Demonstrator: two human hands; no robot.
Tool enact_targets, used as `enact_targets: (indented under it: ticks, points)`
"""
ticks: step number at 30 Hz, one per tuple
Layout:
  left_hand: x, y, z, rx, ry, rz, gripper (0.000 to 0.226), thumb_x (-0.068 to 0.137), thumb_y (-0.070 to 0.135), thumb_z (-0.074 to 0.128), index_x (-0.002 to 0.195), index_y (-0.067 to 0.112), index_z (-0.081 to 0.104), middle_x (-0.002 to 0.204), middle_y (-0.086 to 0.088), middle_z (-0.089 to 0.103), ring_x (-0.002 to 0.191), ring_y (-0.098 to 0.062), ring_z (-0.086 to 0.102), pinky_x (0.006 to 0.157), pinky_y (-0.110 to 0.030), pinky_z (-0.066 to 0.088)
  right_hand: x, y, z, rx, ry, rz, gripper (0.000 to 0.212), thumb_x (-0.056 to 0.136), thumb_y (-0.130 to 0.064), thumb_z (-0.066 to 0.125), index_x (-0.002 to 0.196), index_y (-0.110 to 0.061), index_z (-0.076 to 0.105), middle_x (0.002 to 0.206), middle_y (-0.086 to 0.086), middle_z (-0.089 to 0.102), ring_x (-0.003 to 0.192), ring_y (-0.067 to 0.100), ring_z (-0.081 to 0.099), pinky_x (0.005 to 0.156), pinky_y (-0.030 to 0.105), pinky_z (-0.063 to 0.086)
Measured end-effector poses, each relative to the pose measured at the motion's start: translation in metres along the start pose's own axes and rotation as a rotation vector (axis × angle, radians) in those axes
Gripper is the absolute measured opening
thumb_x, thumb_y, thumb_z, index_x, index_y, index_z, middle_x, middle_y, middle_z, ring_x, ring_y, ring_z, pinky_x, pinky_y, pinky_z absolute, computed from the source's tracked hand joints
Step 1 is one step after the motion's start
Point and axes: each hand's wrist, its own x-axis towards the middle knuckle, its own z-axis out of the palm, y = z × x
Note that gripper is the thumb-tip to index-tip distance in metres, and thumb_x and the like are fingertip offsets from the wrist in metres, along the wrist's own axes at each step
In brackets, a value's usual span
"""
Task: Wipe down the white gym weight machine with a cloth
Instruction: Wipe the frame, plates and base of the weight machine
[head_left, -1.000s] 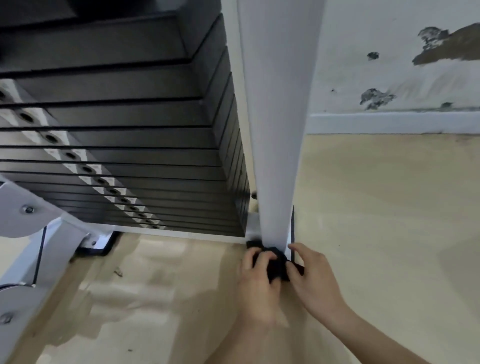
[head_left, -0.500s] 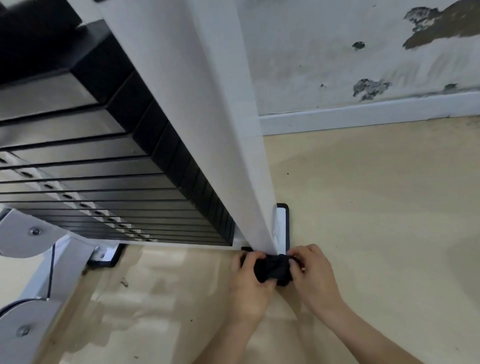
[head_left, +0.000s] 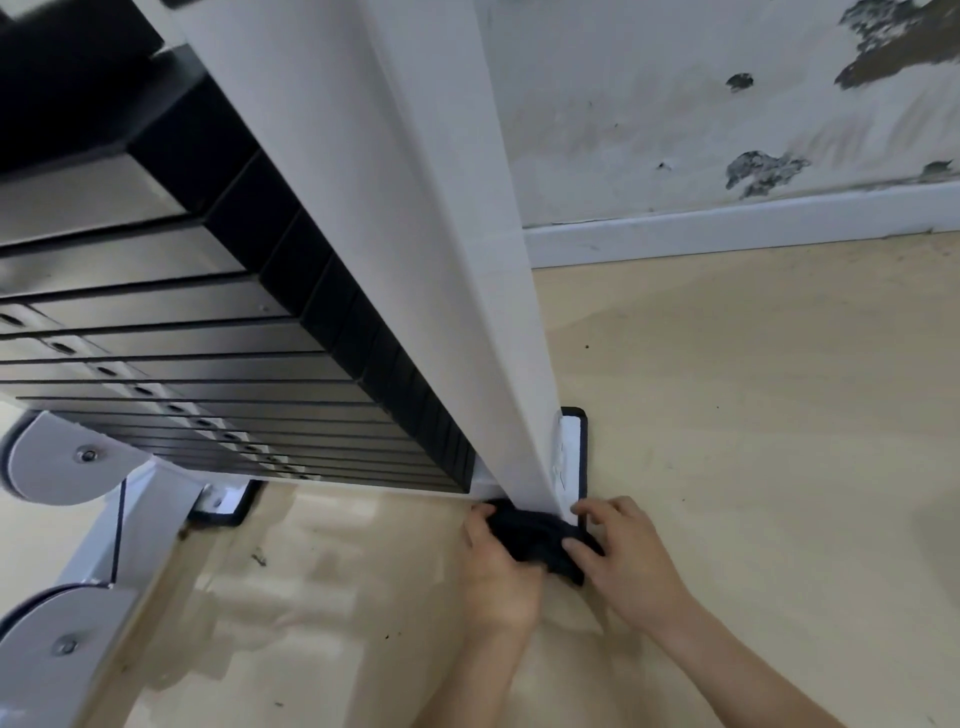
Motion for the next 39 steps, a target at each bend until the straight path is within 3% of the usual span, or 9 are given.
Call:
enact_targets:
  ticks: [6, 11, 14, 17, 22, 27, 31, 35, 39]
  points:
    - [-0.015, 0.013, 0.014, 0.423, -0.169, 0.191, 0.049, 0.079, 0.017, 0.056, 0.127, 0.023, 0.052, 0.139, 0.004, 0.043, 0.121, -0.020, 0.041, 0.100, -0.024, 0.036, -0.007, -0.008, 0.018, 0.264, 0.028, 0.150, 0.019, 0.085, -0.006, 0.062, 0.077, -0.021, 0.055, 0.072, -0.007, 0.063, 0.073, 0.019, 0.059, 0.066, 0.018, 0.045]
    - [-0.011, 0.009, -0.002, 0.244, -0.229, 0.315, 0.060, 0.070, 0.020, 0.061, 0.129, 0.026, 0.050, 0.131, 0.006, 0.049, 0.120, -0.018, 0.046, 0.098, -0.025, 0.040, 0.014, -0.006, 0.001, 0.452, 0.448, 0.175, 0.021, 0.089, -0.003, 0.055, 0.093, -0.024, 0.060, 0.085, -0.016, 0.064, 0.084, 0.014, 0.062, 0.068, 0.012, 0.039]
    - [-0.021, -0.003, 0.002, 0.303, -0.269, 0.320, 0.073, 0.079, 0.020, 0.060, 0.147, 0.018, 0.032, 0.151, -0.001, 0.030, 0.140, -0.019, 0.027, 0.114, -0.024, 0.024, 0.009, -0.028, 0.018, 0.370, 0.246, 0.025, 0.036, 0.098, -0.009, 0.041, 0.131, -0.022, 0.049, 0.115, -0.010, 0.057, 0.102, 0.006, 0.055, 0.084, 0.004, 0.037]
    - [-0.028, -0.010, 0.001, 0.361, -0.318, 0.378, 0.071, 0.084, 0.014, 0.053, 0.150, 0.016, 0.030, 0.155, -0.002, 0.029, 0.145, -0.016, 0.020, 0.118, -0.020, 0.009, -0.014, -0.015, 0.037, -0.012, 0.010, -0.039, 0.051, 0.102, -0.013, 0.034, 0.152, -0.013, 0.024, 0.150, 0.002, 0.038, 0.137, 0.017, 0.038, 0.112, 0.026, 0.032]
    - [-0.028, -0.013, -0.004, 0.495, -0.337, 0.393, 0.077, 0.082, 0.020, 0.052, 0.153, 0.021, 0.022, 0.159, 0.005, 0.020, 0.146, -0.013, 0.013, 0.119, -0.025, 0.007, -0.027, 0.002, 0.030, -0.559, 0.009, -0.161, 0.051, 0.087, -0.020, 0.046, 0.136, -0.005, 0.054, 0.142, 0.006, 0.053, 0.138, 0.023, 0.041, 0.108, 0.048, 0.038]
    - [-0.031, 0.005, 0.006, 0.617, -0.291, 0.360, 0.083, 0.087, 0.026, 0.046, 0.154, 0.020, -0.003, 0.162, 0.001, 0.004, 0.148, -0.016, 0.000, 0.120, -0.036, -0.003, 0.026, 0.014, 0.021, -0.624, -0.086, -0.113, 0.062, 0.101, -0.028, 0.027, 0.155, -0.012, 0.000, 0.163, -0.002, 0.002, 0.150, 0.016, -0.009, 0.118, 0.049, -0.004]
    - [-0.036, 0.015, 0.018, 0.566, -0.355, 0.373, 0.079, 0.091, 0.025, 0.042, 0.155, 0.017, -0.004, 0.161, -0.003, 0.006, 0.148, -0.018, 0.003, 0.121, -0.030, 0.000, 0.073, 0.015, -0.004, -0.649, -0.112, -0.129, 0.068, 0.097, -0.027, 0.030, 0.154, -0.017, -0.005, 0.163, -0.007, -0.008, 0.149, 0.014, -0.014, 0.116, 0.054, -0.002]
    - [-0.031, 0.020, 0.017, 0.499, -0.260, 0.315, 0.060, 0.093, 0.030, 0.046, 0.149, 0.020, 0.028, 0.150, -0.006, 0.028, 0.137, -0.023, 0.028, 0.113, -0.028, 0.024, 0.079, 0.003, -0.006, -0.604, -0.105, -0.103, 0.067, 0.095, -0.018, 0.029, 0.155, -0.014, -0.002, 0.163, -0.005, -0.005, 0.149, 0.015, -0.011, 0.118, 0.051, 0.002]
    - [-0.029, 0.009, 0.008, 0.503, -0.314, 0.244, 0.064, 0.089, 0.028, 0.055, 0.146, 0.015, 0.028, 0.158, -0.005, 0.017, 0.145, -0.019, 0.017, 0.115, -0.022, 0.018, 0.015, 0.009, 0.014, -0.475, -0.019, -0.227, 0.060, 0.089, -0.011, 0.032, 0.148, -0.008, 0.035, 0.155, 0.003, 0.034, 0.145, 0.018, 0.028, 0.116, 0.036, 0.025]
